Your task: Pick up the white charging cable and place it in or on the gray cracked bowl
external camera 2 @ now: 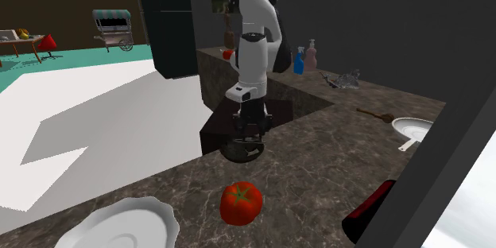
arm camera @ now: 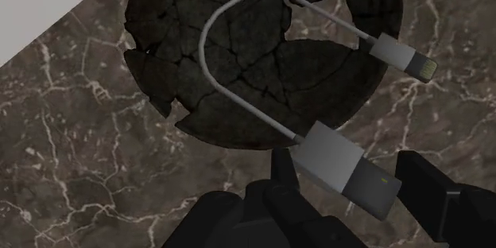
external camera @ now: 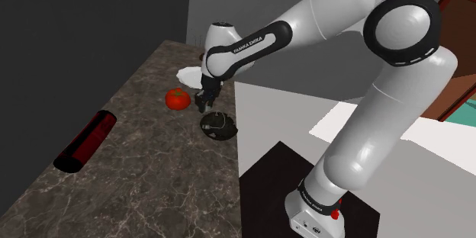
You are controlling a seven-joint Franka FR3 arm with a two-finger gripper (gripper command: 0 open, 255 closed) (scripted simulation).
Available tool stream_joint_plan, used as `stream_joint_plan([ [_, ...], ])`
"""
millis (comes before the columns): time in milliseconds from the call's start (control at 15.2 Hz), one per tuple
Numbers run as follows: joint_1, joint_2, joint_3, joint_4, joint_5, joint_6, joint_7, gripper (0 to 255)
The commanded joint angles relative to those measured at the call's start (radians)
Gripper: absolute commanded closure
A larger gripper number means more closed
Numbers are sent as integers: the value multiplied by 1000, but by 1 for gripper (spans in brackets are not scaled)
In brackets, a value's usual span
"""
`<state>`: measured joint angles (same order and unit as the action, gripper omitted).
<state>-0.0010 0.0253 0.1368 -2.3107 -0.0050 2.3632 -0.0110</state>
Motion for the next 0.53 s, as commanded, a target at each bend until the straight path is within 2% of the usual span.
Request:
stream_joint_plan([
  [0,-24,-30,-22,-36,8,7,-53,255],
  [462,-23,39,-23,-63,-4,102,-45,255],
])
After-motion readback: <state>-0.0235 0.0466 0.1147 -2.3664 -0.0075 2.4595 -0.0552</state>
